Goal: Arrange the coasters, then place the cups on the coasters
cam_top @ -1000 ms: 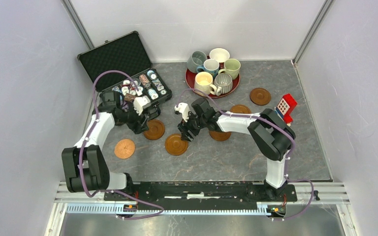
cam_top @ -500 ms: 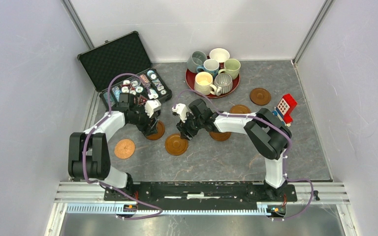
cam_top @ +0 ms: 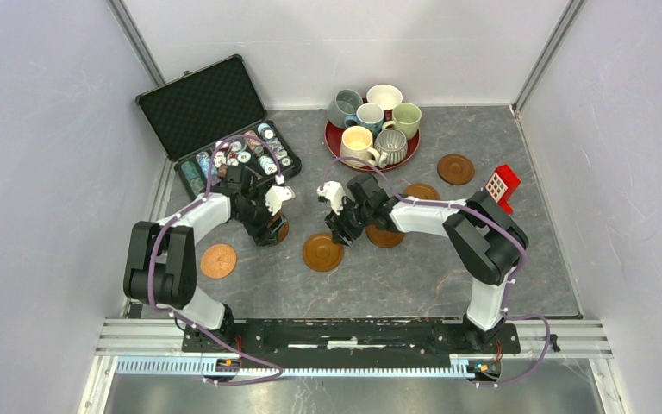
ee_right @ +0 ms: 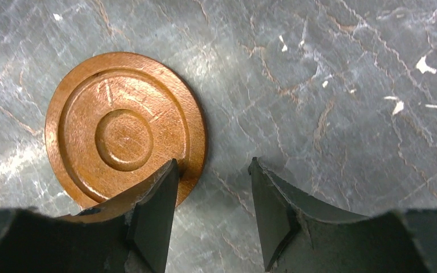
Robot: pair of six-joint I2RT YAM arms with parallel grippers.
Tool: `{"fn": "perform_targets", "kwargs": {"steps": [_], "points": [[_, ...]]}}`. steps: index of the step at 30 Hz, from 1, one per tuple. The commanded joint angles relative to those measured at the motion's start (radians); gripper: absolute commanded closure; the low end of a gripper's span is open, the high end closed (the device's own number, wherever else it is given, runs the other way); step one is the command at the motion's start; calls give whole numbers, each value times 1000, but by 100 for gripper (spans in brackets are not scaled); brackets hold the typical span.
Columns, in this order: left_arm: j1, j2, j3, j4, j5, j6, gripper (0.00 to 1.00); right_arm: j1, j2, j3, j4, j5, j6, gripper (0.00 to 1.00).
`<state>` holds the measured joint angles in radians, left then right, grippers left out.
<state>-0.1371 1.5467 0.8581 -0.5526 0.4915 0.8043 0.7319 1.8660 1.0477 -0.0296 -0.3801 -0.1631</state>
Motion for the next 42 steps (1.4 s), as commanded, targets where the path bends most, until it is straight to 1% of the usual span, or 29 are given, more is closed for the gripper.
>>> {"fn": "perform_targets", "kwargs": {"steps": [1, 3, 7, 13, 19, 27, 35, 37, 39, 42], "points": [[-42, 6, 18, -47, -42, 77, 29, -19, -33, -53, -104, 39, -56, 45], [-60, -6, 5, -61, -39, 90, 33, -30, -43, -65, -104, 37, -58, 45], [-103, -43, -35, -87, -38, 112, 43, -37, -50, -72, -104, 37, -58, 45], [-144, -114, -99, -137, -35, 132, 54, -47, -44, -66, -98, 17, -42, 45], [-183, -199, -186, -159, -44, 156, 55, -69, -68, -49, -87, -28, -27, 42], [-213, -230, -214, -182, -49, 160, 55, -69, -60, -17, -102, -70, -41, 40], [-240, -246, -232, -184, -58, 157, 53, -69, -51, -13, -95, -94, -38, 39], [-241, -250, -230, -185, -62, 157, 50, -69, -50, -10, -95, -105, -36, 38], [-241, -263, -222, -189, -70, 151, 42, -70, -58, -6, -94, -106, -38, 36], [-241, -295, -184, -213, -72, 130, 26, -84, -86, 17, -89, -117, -37, 34]]}}
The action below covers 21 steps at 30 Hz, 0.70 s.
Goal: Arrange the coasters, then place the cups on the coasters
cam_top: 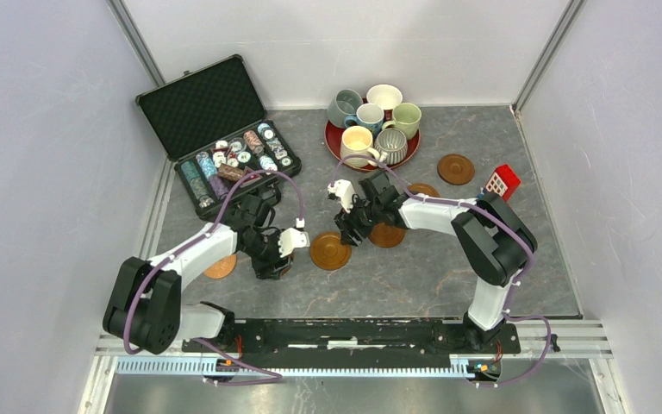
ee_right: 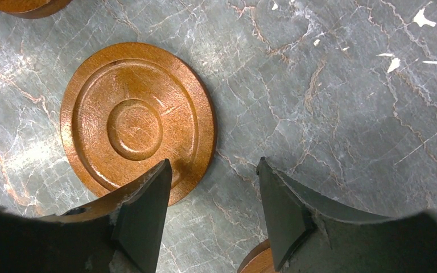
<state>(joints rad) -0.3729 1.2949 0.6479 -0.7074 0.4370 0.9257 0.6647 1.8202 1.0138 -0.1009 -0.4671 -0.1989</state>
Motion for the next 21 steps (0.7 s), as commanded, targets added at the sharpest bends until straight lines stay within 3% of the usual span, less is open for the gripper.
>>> {"fn": "perform_targets", "kwargs": {"steps": [1, 7, 14, 21], "points": [[-3, -59, 44, -61, -20, -6, 21, -27, -51, 65, -16, -35, 1, 34], [18, -119, 157, -33, -11, -104, 9, -115, -78, 213, -47, 13, -39, 32], [62, -107, 250, 90, -16, -317, 6, -125, 21, 398, -79, 222, -131, 34], [120, -81, 331, 96, 23, -463, 4, -113, 202, 610, -106, 260, -117, 38]]}}
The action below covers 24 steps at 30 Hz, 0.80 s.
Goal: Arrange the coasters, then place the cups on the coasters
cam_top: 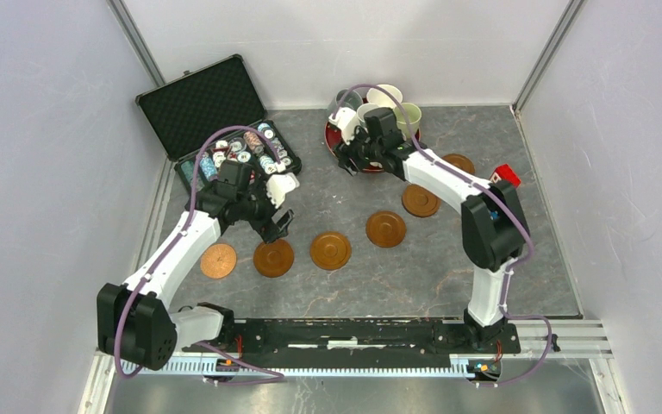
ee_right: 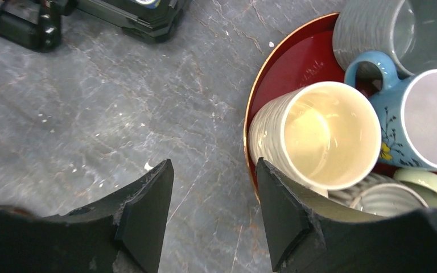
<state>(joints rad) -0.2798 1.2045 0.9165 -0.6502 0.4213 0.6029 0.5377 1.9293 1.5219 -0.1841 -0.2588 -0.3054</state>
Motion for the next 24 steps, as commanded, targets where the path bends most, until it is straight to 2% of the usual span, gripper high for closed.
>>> {"fn": "perform_targets", "kwargs": {"steps": [1, 11, 24], "points": [[38, 10, 68, 38, 46, -148, 4, 19, 119, 133, -26, 63, -11, 39], [80, 0, 58, 57, 60, -168, 4, 84, 309, 343, -31, 319, -20, 43], [82, -25, 33, 64, 45, -156, 4, 86, 456, 444, 12, 371, -42, 49]]}}
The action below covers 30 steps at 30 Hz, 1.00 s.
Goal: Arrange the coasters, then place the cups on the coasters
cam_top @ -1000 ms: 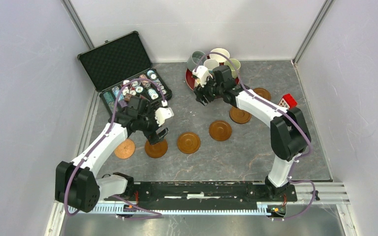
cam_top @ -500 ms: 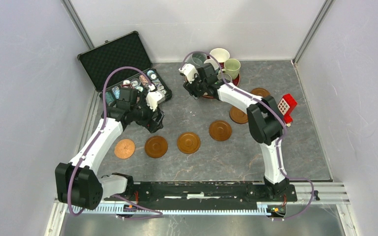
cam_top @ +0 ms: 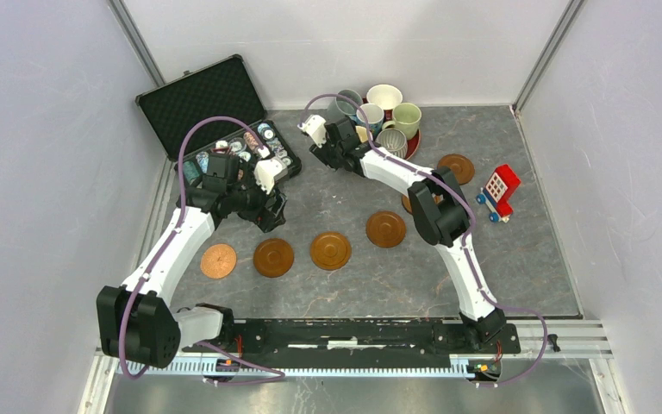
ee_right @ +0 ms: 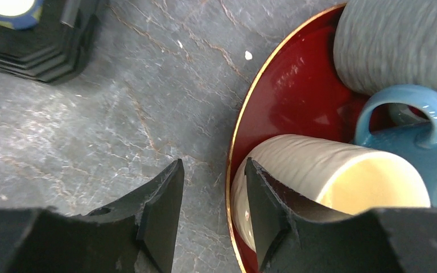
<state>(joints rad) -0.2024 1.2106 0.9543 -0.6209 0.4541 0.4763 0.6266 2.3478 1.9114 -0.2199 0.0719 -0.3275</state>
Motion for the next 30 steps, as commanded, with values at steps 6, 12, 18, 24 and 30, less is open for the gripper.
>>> {"fn": "perform_targets", "kwargs": {"steps": [6, 12, 18, 24, 30], "points": [[4, -34, -19, 41, 8, -22, 4, -1, 80, 58, 64, 95, -49, 55], [4, -44, -23, 44, 8, -18, 4, -1, 109, 57, 49, 77, -49, 64], [4, -55, -26, 52, -2, -8, 4, -1, 117, 47, 15, -6, -19, 87], [4, -55, -26, 53, -11, -6, 4, 13, 84, -21, 6, -97, 11, 100], [14, -55, -28, 66, 17, -42, 4, 76, 0, -149, 36, -108, -8, 100]]}}
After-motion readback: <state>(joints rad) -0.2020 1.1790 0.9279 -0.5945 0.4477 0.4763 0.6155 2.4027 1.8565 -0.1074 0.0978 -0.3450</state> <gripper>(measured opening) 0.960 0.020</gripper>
